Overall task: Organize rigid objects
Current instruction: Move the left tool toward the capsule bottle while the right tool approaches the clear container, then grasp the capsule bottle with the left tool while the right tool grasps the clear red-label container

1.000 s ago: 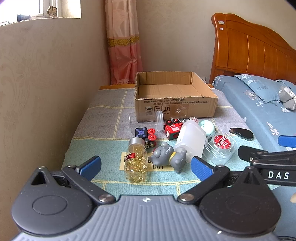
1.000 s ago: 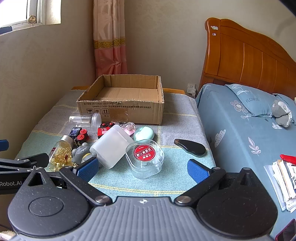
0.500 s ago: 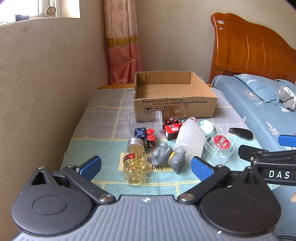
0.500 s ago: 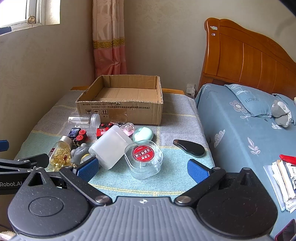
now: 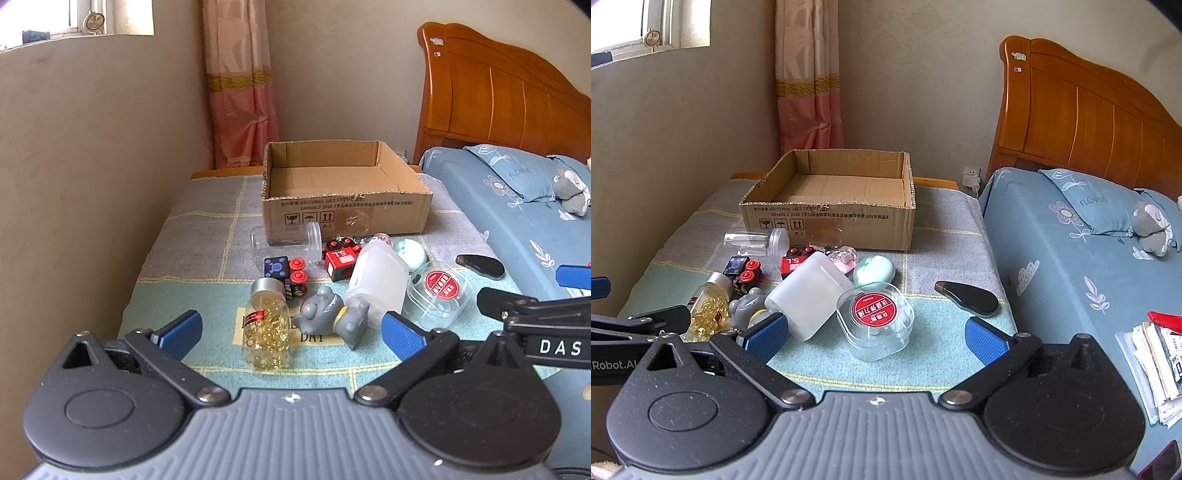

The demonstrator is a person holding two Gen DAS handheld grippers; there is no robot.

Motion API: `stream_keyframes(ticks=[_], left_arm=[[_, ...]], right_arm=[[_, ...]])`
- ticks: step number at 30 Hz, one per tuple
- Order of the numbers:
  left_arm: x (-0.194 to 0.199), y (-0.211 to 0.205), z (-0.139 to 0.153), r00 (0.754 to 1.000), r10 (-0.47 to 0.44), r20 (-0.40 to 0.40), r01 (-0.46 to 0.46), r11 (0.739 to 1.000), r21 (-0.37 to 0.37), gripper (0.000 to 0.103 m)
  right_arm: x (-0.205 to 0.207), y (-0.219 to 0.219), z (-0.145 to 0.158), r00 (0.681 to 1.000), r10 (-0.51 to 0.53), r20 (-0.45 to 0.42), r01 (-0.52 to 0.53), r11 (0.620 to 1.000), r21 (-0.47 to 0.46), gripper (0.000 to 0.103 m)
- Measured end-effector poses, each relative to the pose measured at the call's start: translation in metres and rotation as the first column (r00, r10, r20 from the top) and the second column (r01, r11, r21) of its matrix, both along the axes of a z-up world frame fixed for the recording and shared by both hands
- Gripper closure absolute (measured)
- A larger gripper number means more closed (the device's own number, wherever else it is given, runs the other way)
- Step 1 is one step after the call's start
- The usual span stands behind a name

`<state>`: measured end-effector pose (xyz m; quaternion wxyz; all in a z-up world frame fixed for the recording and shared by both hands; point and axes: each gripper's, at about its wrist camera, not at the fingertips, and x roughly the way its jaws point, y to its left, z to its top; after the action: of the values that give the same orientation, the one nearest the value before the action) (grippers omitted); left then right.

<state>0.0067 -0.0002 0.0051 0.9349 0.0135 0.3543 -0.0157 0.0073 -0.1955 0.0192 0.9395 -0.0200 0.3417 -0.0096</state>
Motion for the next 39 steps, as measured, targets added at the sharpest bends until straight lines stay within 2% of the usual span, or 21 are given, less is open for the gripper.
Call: stream_keyframes(ticks=[9,18,30,39], left_arm=[[0.008,0.000,-0.005,0.999,-0.050,-0.005,0.050,0.999,0.013,0.001],[0.024,0.014,-0.025,0.994,-0.097,-0.050,0.098,0.995,0.020,0.001],[0.055,0.032,-0.076,0.977,-0.126,-0.172,0.131,0.991,0.018,0.001],[0.068,0.047,-0.099,0.969,-0.081,-0.235,0.091,0.995,0.028,0.001]], right_arm=[[0.007,-0.003,-0.003,1.000,0.025,0.010,-0.025,1.000,0.008,0.000],[0.018,-0.007,-0.016,0.996,0.088,0.019,-0.089,0.996,0.025,0.000],[0.055,-0.019,-0.081,0.985,0.142,-0.102,-0.137,0.989,0.048,0.000],[0.070,-0.020,-0.120,0.964,0.181,-0.193,-0.179,0.983,0.031,0.000]])
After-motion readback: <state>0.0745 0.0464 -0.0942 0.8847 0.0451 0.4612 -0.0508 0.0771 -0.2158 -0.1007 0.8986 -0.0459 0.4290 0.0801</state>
